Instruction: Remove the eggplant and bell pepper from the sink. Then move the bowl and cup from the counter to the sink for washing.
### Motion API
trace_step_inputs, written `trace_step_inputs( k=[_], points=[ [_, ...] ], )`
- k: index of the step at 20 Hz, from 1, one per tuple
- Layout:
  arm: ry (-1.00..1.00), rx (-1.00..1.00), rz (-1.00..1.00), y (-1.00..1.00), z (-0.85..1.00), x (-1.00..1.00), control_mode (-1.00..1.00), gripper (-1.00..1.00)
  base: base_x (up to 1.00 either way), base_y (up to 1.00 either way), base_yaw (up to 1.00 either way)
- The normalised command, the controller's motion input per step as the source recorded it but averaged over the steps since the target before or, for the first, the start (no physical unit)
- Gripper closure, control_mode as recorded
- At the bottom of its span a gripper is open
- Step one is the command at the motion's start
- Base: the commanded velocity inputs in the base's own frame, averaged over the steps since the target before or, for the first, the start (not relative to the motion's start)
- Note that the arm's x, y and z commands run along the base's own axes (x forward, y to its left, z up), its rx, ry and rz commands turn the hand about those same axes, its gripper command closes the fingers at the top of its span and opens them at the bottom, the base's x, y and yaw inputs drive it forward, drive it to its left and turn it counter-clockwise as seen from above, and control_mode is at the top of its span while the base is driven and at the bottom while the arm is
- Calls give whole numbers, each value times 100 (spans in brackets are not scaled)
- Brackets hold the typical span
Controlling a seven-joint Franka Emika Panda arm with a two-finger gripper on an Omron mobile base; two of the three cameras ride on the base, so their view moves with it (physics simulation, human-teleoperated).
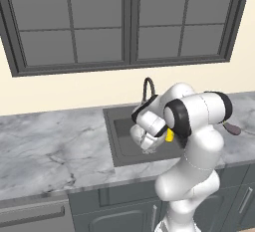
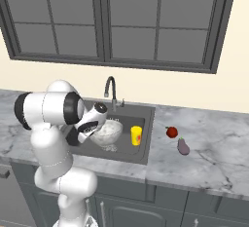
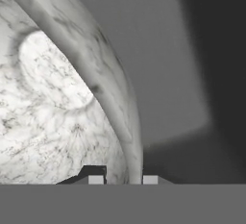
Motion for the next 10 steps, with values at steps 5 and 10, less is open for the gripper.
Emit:
trace_step_inputs(
  k=[5,10],
  points=[
    [0,0,0,2,-16,27,-100,100,0,0,0],
    [0,0,-1,1,-18,26,-100,100,0,0,0]
  ],
)
